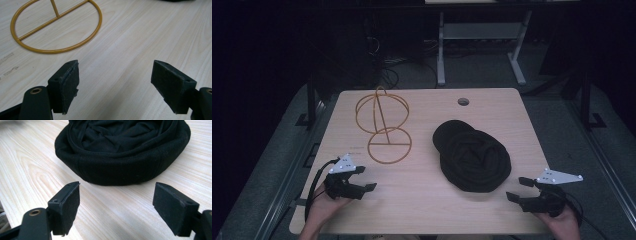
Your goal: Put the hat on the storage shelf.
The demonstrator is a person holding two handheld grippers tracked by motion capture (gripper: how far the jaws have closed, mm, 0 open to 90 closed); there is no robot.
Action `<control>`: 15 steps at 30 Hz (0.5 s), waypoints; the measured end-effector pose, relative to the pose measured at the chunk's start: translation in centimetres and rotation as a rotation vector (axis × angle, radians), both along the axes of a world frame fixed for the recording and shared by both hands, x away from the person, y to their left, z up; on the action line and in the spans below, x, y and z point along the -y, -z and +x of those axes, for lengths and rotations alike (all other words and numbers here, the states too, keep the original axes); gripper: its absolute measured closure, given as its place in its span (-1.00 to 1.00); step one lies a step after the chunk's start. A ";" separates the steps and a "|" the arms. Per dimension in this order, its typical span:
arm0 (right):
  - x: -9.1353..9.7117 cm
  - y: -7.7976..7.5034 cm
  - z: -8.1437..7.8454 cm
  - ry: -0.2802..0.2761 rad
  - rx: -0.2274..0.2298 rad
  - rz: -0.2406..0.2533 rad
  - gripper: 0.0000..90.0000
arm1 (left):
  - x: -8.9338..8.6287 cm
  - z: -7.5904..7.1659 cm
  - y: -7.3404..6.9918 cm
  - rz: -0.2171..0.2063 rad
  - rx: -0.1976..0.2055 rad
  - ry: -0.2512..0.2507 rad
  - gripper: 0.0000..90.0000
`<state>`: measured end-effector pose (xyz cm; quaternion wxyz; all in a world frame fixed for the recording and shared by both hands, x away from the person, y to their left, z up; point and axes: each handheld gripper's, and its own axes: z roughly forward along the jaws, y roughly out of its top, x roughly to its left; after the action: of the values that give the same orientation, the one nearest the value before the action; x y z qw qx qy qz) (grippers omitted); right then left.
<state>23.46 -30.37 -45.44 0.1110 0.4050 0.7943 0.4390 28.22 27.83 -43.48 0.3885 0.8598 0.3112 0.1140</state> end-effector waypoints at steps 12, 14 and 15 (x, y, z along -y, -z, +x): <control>-0.2 -0.1 -0.3 -0.003 0.004 -0.001 -0.53 | 2.0 -0.3 -0.9 -0.002 0.017 0.058 -0.51; -0.1 -0.1 -0.3 -0.001 0.005 0.009 -0.53 | 3.2 -0.3 -1.2 0.007 0.021 0.088 -0.51; 0.0 -0.2 -0.3 0.003 0.005 0.018 -0.53 | 3.5 -0.2 -1.2 0.000 0.017 0.100 -0.51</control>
<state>23.14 -30.34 -45.27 0.1101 0.4061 0.7894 0.4470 27.99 24.31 -42.25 0.3962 0.8732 0.2648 0.1017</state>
